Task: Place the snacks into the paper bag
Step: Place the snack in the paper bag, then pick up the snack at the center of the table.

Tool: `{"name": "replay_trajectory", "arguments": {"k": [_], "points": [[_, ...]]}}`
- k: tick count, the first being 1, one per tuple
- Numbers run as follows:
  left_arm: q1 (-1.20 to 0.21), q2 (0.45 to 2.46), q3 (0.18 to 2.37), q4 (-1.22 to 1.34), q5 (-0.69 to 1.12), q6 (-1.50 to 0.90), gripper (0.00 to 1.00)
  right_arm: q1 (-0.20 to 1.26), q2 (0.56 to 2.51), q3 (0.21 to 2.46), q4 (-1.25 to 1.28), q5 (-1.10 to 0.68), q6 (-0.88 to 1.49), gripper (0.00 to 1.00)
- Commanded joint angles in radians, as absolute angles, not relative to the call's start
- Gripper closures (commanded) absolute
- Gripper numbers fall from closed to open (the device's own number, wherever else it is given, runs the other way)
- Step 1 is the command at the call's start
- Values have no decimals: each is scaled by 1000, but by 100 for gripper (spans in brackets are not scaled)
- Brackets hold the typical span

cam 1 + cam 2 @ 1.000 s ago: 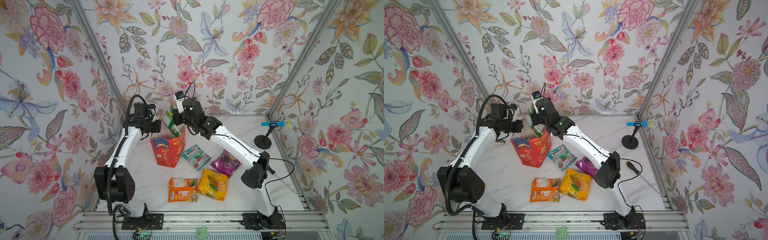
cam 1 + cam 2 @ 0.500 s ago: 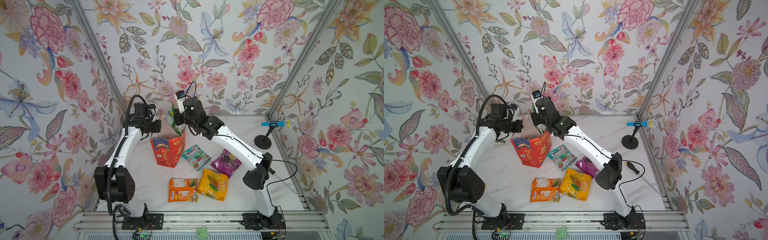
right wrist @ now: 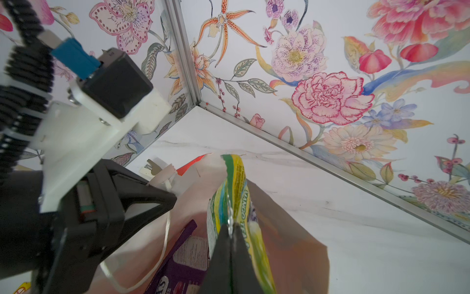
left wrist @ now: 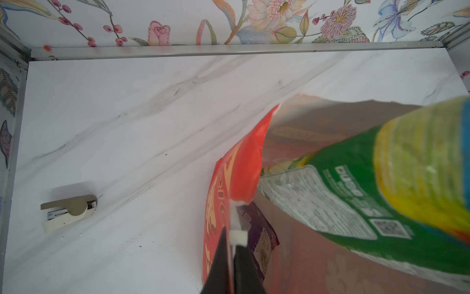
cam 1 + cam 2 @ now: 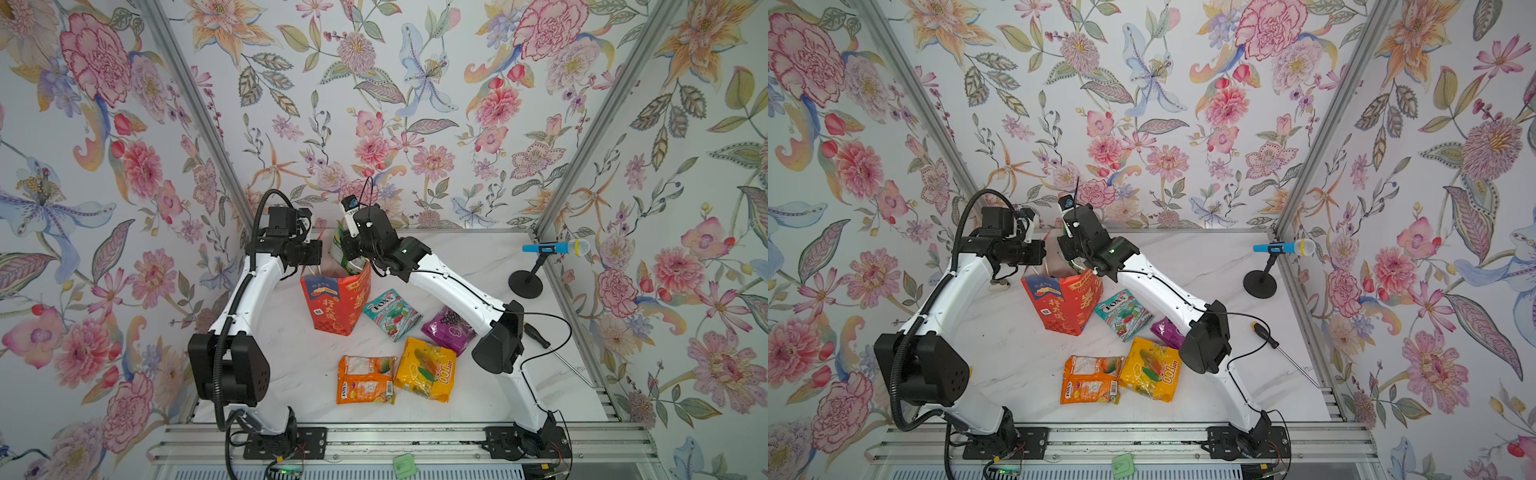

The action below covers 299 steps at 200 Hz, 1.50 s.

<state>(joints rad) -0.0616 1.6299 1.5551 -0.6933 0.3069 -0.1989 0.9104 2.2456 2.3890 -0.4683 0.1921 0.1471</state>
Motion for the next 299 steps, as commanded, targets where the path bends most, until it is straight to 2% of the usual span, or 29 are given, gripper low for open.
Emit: {"name": "replay_trajectory", "arguments": {"k": [1,21,40,94,107,162,256,299], "points": [[-58,1612,1537,-676,301,-202,100,917,2260,2440,-472,162,164,98],[-58,1614,1537,-676,301,-202,100,913,2270,2439,-474,153,175,86],[-58,1614,1538,-676,298,-201,100,910,2277,2441,-475,139,191,78],[-58,1618,1536,-678,296,-199,100,889,2241,2538,-503,100,180,39],[-58,1620,1536,-675,295,-199,100,882,2210,2545,-502,110,161,34],[-58,1626,1545,-670,305,-206,100,824,2037,2378,-504,91,140,30],[-58,1621,1530,-657,310,-219,100,625,1668,1810,-418,49,178,27],[-58,1615,1532,-666,303,-215,100,636,1565,1536,-404,57,205,26]]}}
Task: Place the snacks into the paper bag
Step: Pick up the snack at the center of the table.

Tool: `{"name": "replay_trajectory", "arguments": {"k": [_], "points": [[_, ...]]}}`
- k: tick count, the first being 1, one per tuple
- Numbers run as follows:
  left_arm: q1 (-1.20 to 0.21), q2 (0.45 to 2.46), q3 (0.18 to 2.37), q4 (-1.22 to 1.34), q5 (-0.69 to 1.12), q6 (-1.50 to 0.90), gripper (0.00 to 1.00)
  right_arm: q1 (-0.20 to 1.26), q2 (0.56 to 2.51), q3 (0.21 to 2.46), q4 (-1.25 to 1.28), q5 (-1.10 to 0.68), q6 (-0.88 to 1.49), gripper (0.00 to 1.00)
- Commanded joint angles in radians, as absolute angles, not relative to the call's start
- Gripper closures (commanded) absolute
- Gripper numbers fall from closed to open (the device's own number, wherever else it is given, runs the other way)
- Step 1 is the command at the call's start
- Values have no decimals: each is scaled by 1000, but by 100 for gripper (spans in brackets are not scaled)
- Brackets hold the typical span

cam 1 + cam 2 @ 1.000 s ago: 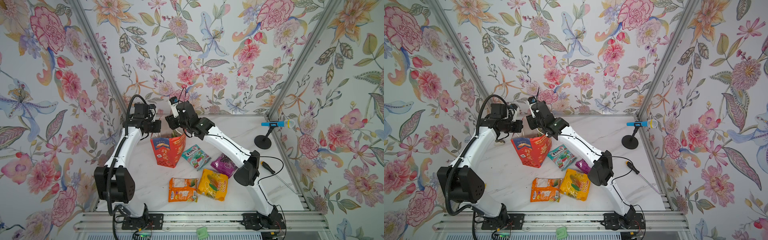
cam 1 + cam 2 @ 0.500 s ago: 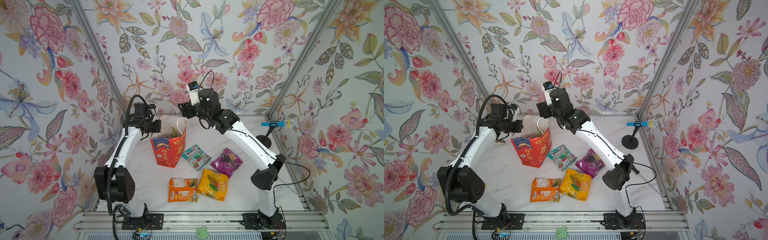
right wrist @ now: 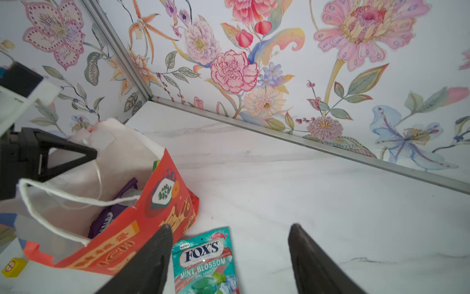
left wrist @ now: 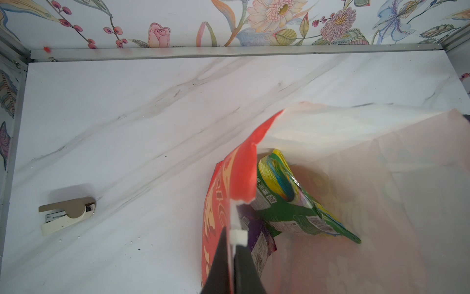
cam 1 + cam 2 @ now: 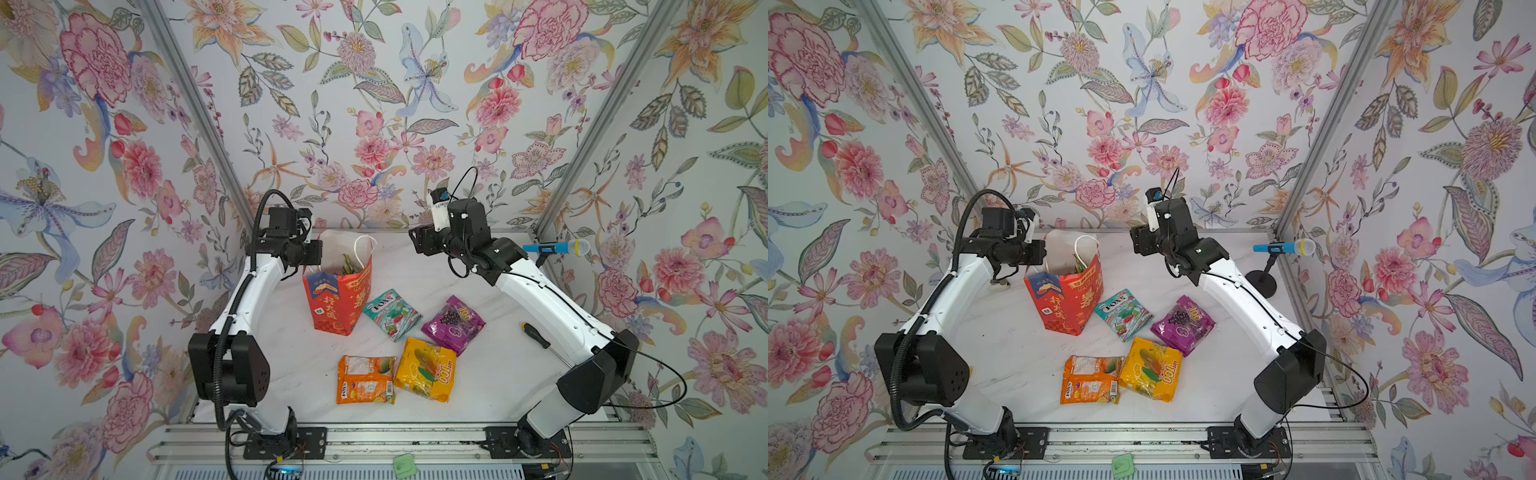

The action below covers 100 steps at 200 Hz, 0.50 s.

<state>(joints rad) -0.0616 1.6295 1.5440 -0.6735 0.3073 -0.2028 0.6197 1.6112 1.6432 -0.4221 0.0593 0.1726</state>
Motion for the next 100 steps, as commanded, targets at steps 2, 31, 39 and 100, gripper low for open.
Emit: {"name": "replay_trajectory", "arguments": {"k": [2,31,39,100], "points": [[-59,1615,1532,-666,302,-214,100,637,1562,1526,-404,59,209,26],[-58,1611,1529,-660,301,-215,100,697,1539,1408,-411,80,203,23],[-58,1612,1529,-658,303,-215,100,724,1536,1384,-416,104,190,17],[-59,1606,1515,-641,296,-216,100,890,1629,1264,-436,155,194,11]]}}
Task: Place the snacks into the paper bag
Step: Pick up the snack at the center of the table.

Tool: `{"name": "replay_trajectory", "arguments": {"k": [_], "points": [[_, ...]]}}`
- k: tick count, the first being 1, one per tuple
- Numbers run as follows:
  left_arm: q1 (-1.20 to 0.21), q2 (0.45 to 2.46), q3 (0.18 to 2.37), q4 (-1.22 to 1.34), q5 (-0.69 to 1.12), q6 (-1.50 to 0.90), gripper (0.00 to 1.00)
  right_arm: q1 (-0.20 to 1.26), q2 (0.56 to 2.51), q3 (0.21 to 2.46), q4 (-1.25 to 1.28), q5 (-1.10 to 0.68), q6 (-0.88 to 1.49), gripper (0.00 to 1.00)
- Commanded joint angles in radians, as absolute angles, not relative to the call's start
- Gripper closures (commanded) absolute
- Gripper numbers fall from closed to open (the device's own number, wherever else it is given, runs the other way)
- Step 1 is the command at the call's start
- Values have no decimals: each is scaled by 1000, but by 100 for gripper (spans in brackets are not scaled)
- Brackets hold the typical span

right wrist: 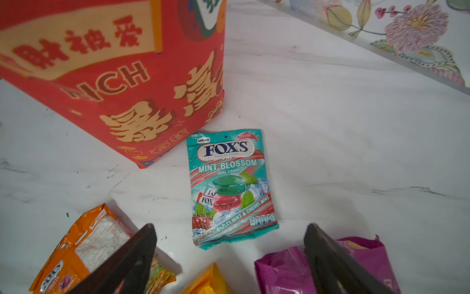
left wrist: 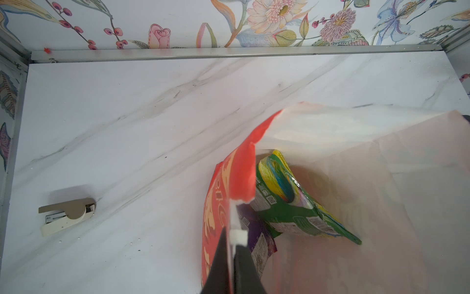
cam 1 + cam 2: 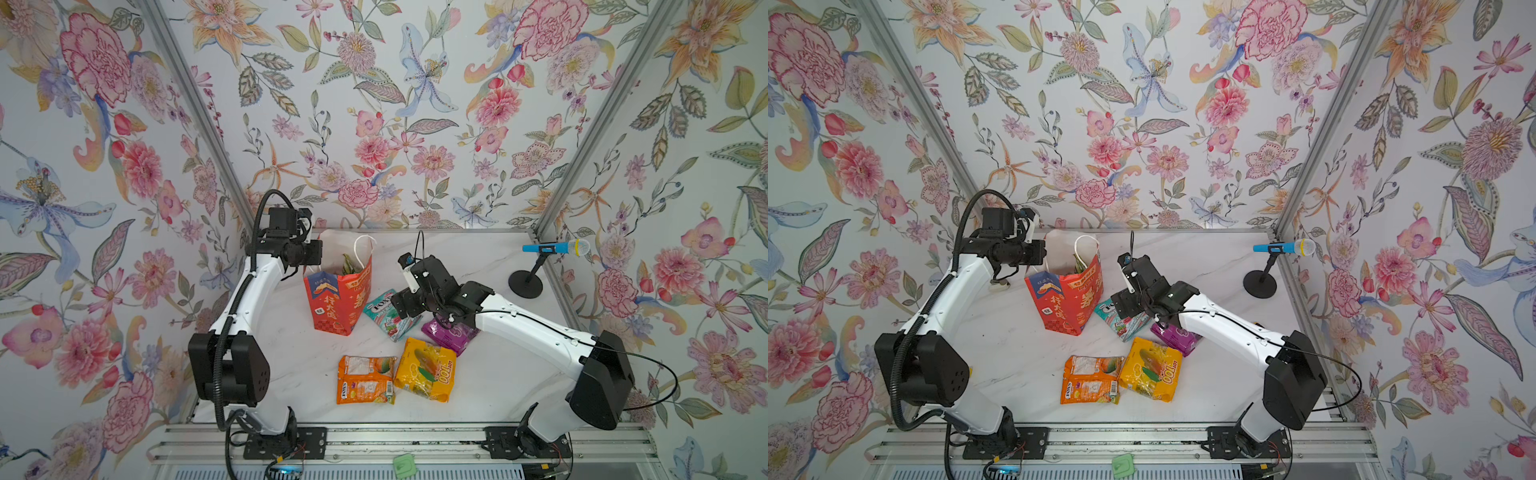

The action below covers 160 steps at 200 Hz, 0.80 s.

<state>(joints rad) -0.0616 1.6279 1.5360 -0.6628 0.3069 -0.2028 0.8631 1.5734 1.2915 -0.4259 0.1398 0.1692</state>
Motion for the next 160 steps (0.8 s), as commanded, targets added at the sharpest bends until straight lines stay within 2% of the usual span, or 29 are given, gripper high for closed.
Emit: {"name": "replay_trajectory", "arguments": {"k": [1,37,79,160], "points": [[-59,1605,1515,-641,297,-216,100,892,1632,1264,-436,155,195,11],[-58,1610,1512,-644,296,-215,100,966,1741,1243,-405,202,201,12],[-59,1608,1516,-653,280,-210,100,973,1846,1256,-384,161,198,20],[-59,1609,1513,-661,270,-209,100,974,1970,1325,-410,221,149,20]]}}
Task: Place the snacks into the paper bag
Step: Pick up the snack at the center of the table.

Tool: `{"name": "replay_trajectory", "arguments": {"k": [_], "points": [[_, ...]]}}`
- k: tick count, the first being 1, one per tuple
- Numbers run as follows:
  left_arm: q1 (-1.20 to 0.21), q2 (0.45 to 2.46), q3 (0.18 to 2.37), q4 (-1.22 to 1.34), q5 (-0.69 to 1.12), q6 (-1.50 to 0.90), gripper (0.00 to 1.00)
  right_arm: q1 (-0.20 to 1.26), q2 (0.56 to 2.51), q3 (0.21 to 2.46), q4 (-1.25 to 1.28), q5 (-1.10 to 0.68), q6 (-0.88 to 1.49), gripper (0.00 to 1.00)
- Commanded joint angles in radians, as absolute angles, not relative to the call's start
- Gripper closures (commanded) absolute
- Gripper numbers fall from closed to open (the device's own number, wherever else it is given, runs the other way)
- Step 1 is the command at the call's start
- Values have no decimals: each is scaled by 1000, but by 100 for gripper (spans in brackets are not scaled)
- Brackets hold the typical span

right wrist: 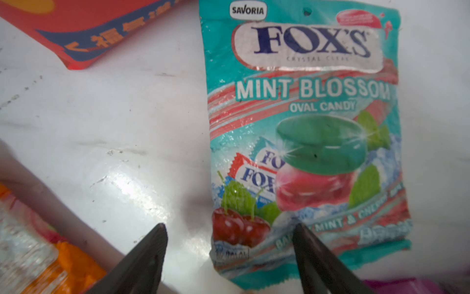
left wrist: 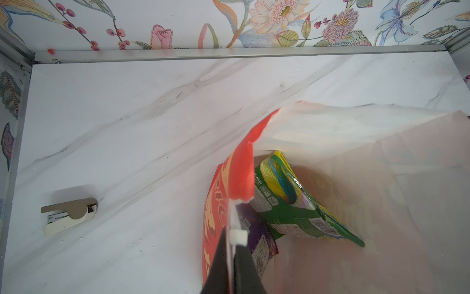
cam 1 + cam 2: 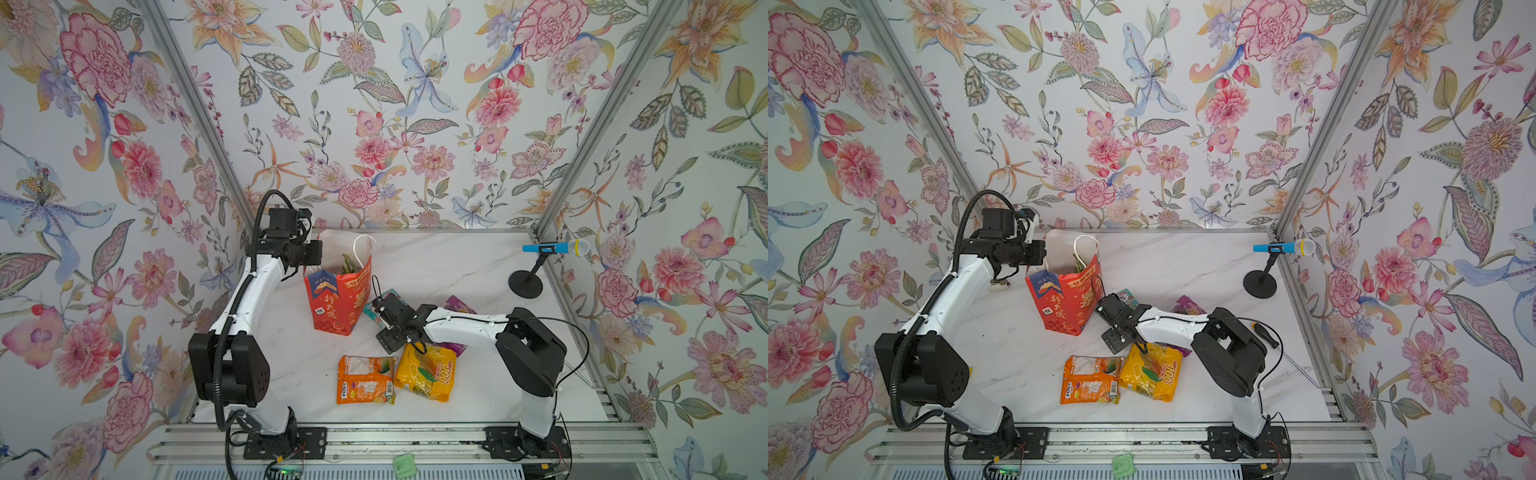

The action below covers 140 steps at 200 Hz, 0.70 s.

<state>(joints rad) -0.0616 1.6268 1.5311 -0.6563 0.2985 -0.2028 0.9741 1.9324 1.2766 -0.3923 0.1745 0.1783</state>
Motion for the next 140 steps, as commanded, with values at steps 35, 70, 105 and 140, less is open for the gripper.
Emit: {"name": "replay_trajectory", "arguments": {"k": [35,70,105,140], "points": [[-59,1607,1517,-664,269,-207,100,985,2016,1374,-442,329,105,19],[-59,1606,1521,-670,263,-204,100,984,2059,1397,-462,374,95,19],[-60,1607,1523,-669,268,-206,100,972,2081,1399,-464,356,110,32],[-58,1609,1528,-673,265,-203,100,936,2052,1389,-461,282,163,68]]}}
